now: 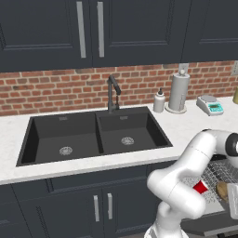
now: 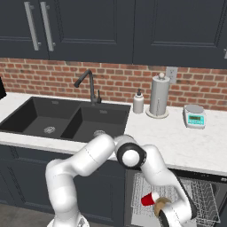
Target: Pick up the cup and bowl from the counter, place them in the dishwasher, and close the dishwasher door.
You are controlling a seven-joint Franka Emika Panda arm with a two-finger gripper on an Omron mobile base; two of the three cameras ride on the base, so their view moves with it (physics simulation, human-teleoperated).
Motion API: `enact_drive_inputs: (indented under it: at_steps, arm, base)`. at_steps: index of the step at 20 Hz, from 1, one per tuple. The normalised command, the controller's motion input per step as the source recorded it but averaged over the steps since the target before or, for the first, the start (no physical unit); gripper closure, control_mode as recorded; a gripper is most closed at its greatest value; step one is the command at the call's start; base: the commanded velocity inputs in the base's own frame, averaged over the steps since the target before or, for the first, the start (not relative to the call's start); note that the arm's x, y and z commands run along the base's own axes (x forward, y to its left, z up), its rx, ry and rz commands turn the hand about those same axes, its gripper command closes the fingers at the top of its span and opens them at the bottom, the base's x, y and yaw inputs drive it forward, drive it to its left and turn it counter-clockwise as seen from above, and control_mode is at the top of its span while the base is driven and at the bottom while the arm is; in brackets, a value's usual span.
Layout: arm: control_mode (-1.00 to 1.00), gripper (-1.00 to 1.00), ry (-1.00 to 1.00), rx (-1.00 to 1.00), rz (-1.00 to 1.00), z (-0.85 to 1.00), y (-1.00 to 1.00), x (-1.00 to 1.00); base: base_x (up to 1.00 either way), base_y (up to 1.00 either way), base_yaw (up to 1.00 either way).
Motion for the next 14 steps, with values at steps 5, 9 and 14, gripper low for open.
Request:
enact_drive_inputs:
  at_steps: [5,9,14]
  arm:
    - [-1.0,1.0,0.0,0.0,0.0,-0.1,0.08,0.3]
    - [-1.0,1.0,0.0,0.0,0.0,-0.24,0.08,0.34]
    - [-1.0,1.0,0.0,0.0,0.0,-0.22,0.06,0.37]
  base:
    - [0.0,0.0,0.0]
    - [0.0,0.0,0.0]
    - [0.0,0.0,0.0]
